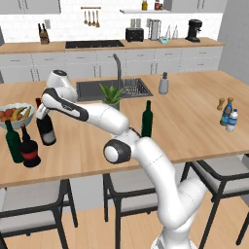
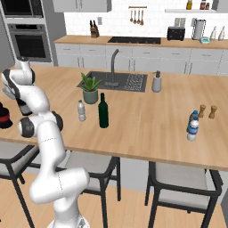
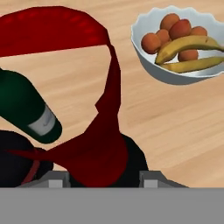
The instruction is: Move the plastic bottles in the middle to the plastics group, and the glass bottles in the middle to the glass group.
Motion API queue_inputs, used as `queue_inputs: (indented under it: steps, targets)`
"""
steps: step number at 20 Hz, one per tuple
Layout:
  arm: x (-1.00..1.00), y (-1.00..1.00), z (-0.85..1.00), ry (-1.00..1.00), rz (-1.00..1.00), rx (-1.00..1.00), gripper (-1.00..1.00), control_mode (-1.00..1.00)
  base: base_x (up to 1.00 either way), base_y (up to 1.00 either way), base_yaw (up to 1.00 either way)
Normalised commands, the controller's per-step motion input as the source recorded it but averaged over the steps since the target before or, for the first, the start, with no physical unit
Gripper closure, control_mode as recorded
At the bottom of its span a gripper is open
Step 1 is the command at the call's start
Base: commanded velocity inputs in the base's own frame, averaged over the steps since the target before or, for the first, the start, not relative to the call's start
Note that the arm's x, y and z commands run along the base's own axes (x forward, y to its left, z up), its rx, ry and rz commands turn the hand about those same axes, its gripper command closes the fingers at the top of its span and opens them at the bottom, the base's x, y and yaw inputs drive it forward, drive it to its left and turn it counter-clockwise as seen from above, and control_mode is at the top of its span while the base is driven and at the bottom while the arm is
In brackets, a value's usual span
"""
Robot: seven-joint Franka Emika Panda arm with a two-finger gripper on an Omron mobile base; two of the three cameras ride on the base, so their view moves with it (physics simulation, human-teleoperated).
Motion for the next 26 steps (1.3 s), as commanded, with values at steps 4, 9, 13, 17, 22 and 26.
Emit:
queue_inputs:
  steps: [4,9,13,17,22,26]
  targets:
    - [-0.01,-0.05,-0.14,0.0,0.01,0.13,1.0,-1.0,0.0,0.0,0.0]
    - [-0.05,0.0,-0.17,0.11,0.0,0.0,1.0,-1.0,0.0,0.0,0.0]
    - [-0.08,0.0,-0.22,0.03,0.0,0.0,1.0,-1.0,0.0,0.0,0.0]
    - [0.0,0.01,0.0,0.0,0.0,0.0,1.0,-1.0,0.0,0.0,0.0]
    - [-0.09,0.1,-0.1,0.0,0.04,0.0,1.0,-1.0,0.0,0.0,0.0]
    - [-0.22,0.04,-0.04,0.0,0.06,0.0,1.0,-1.0,0.0,0.0,0.0]
